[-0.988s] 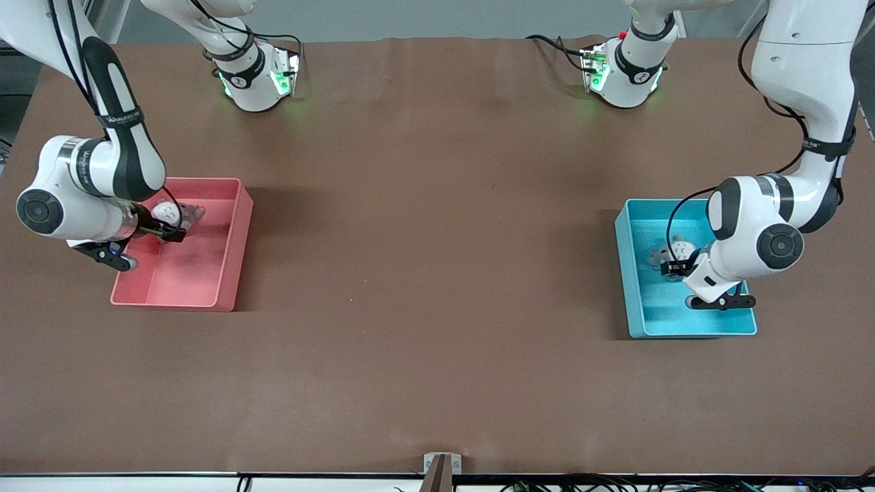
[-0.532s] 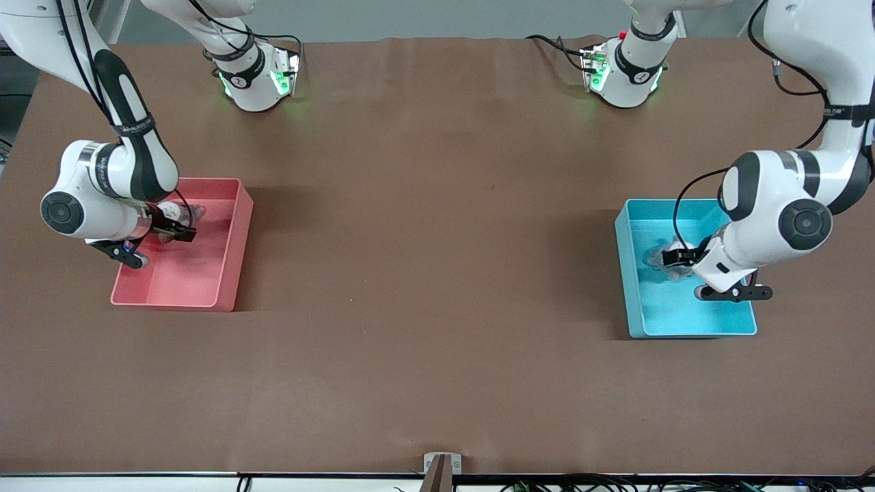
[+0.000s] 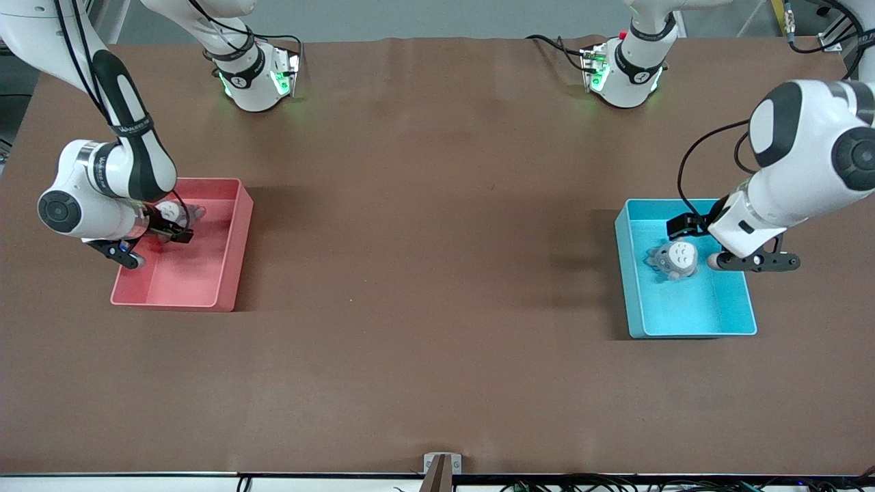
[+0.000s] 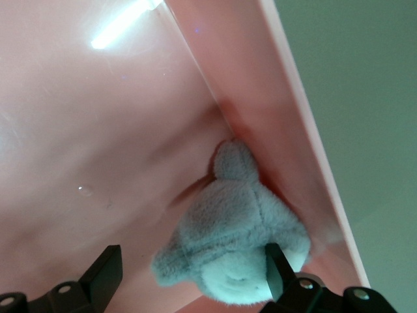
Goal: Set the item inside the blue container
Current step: 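Lift the left gripper from the blue box while the right gripper holds the plush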
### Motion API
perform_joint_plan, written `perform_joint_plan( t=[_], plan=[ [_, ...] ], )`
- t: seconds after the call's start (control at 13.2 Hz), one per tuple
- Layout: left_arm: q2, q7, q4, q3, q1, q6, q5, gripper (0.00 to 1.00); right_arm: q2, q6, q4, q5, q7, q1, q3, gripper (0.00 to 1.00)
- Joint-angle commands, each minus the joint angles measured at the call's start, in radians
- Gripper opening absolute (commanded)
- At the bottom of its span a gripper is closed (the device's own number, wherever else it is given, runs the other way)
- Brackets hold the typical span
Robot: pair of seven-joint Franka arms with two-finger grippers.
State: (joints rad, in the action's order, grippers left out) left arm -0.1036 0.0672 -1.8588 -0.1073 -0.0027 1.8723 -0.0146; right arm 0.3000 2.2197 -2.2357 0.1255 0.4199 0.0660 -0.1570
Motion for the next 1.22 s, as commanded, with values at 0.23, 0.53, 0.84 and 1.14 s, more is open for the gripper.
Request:
perform_joint_plan(
  t=[0.23, 0.53, 0.84, 1.14],
  plan=[
    [0.048, 0.188, 0.108, -0.119, 0.003, -0.081, -0.05, 1.0, 0.016, 0.015, -0.01, 0.06, 0.019, -0.006, 0.005, 0.96],
    [0.059, 0.276, 0.165, -0.16, 0.004, -0.094, -0.048, 1.0, 0.037, 0.012, -0.009, 0.075, 0.03, -0.009, 0.004, 0.95],
    [0.061, 0.278, 0.204, -0.17, 0.001, -0.11, -0.044, 1.0, 0.048, -0.003, -0.01, 0.092, 0.164, -0.064, 0.004, 0.82],
    [0.054, 0.278, 0.257, -0.2, 0.01, -0.117, -0.033, 1.0, 0.051, -0.041, -0.005, 0.129, 0.224, -0.101, 0.004, 0.67]
  ],
)
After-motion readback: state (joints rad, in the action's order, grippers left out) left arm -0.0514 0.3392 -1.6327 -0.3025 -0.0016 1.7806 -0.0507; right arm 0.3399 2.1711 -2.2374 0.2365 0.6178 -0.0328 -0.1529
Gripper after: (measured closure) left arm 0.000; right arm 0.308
